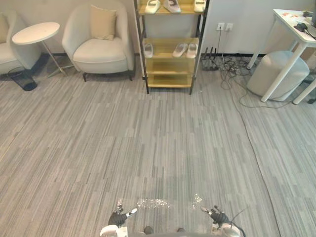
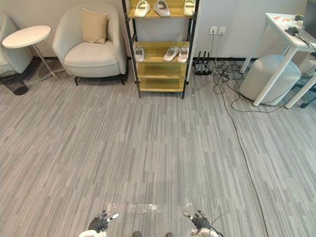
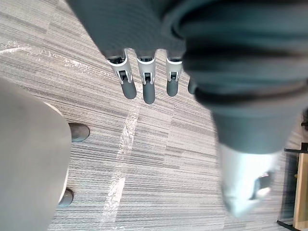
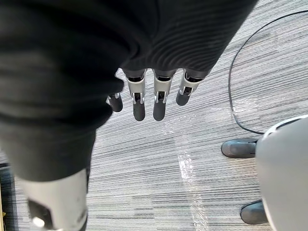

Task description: Organize the slippers on the shoe rack

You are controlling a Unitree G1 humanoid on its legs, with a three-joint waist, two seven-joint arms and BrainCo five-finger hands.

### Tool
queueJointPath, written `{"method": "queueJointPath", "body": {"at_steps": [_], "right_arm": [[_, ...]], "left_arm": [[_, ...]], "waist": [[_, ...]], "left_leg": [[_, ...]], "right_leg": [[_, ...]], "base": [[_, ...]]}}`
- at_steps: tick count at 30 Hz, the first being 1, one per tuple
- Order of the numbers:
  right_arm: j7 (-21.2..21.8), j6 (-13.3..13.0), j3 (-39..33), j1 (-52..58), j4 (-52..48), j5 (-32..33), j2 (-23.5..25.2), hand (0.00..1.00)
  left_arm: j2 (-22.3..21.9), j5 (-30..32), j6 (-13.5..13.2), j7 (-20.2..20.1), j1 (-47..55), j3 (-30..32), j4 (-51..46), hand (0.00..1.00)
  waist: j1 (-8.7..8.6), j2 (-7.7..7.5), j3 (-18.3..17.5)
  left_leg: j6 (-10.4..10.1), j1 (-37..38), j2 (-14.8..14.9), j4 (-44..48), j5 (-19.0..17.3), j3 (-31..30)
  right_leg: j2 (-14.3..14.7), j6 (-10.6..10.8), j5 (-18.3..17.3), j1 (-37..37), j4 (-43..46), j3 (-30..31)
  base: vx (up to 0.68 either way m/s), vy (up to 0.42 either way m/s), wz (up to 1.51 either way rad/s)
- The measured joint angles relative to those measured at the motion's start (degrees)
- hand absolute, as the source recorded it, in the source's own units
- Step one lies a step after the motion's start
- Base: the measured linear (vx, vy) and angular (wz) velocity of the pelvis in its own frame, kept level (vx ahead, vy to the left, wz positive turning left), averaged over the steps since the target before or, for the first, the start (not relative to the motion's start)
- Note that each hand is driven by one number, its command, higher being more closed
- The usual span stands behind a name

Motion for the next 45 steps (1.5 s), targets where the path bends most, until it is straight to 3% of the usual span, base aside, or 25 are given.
{"method": "queueJointPath", "body": {"at_steps": [12,33,36,37,39,41,43,45], "right_arm": [[0.80,0.01,0.08,-0.27,2.06,-0.06,0.01,0.00],[1.30,0.12,0.62,-0.15,2.03,0.68,0.53,0.00],[1.28,0.11,0.95,-0.15,1.96,1.37,1.55,0.00],[1.30,0.05,1.52,-0.25,1.86,2.32,1.57,0.00],[1.23,-0.06,2.43,-0.20,1.84,2.54,1.39,0.00],[1.08,-0.18,3.04,-0.73,1.51,3.49,0.28,0.00],[0.95,-0.15,3.02,-0.92,1.58,4.61,-0.59,0.00],[0.94,-0.15,3.00,-1.96,1.64,4.73,-0.27,0.00]], "left_arm": [[-0.56,1.28,0.10,-0.22,-0.14,3.71,0.69,0.00],[-0.13,1.33,0.67,-0.27,-0.89,1.73,1.30,0.00],[0.92,1.25,1.03,-0.23,-1.92,1.73,1.29,0.00],[1.26,1.19,1.02,-0.24,-2.23,1.73,1.12,0.00],[1.59,0.86,1.07,-0.23,-2.48,1.85,-0.20,0.00],[0.81,0.83,0.88,-0.20,-2.46,2.11,-1.51,0.00],[0.14,0.82,0.93,-0.20,-3.15,2.36,-1.86,0.00],[0.37,0.69,0.72,-0.21,-3.41,2.20,-2.52,0.00]], "waist": [[0.00,-0.70,-0.43],[-0.11,-1.41,-0.15],[-0.17,-2.59,0.82],[-0.08,-2.66,1.37],[0.00,-3.04,1.77],[0.76,-0.90,3.17],[0.75,0.21,3.43],[1.39,-0.53,3.83]], "left_leg": [[0.00,0.11,0.13,-0.44,0.01,0.52],[-0.35,-0.22,0.39,-0.42,-0.59,0.64],[-1.29,-4.27,2.03,10.16,-6.62,1.05],[-2.74,-7.08,3.64,17.95,-9.69,2.02],[-3.60,-12.99,6.35,33.46,-10.61,4.18],[-4.05,-20.17,11.60,51.68,-10.31,4.69],[-3.37,-23.66,12.03,54.12,-13.10,4.48],[-2.83,-27.11,9.86,45.77,-13.71,5.50]], "right_leg": [[0.20,0.05,0.01,0.00,-0.13,0.58],[0.40,0.11,-0.53,-0.33,-0.69,0.35],[0.79,-0.43,-2.75,-0.26,0.85,0.39],[1.16,-1.45,-4.17,-0.04,1.58,0.58],[1.42,-2.09,-5.05,0.93,2.45,1.33],[3.24,-3.70,-5.77,3.50,3.20,3.62],[2.82,-4.49,-6.80,4.94,3.26,5.25],[0.18,-3.77,-7.88,4.88,3.29,7.08]], "base": [[0.00,-0.008,-0.03],[0.00,-0.002,0.00],[0.05,-0.030,-0.05],[0.09,-0.031,-0.07],[0.10,-0.031,-0.19],[0.21,-0.013,-0.49],[0.35,0.043,-0.46],[0.28,0.097,-0.53]]}}
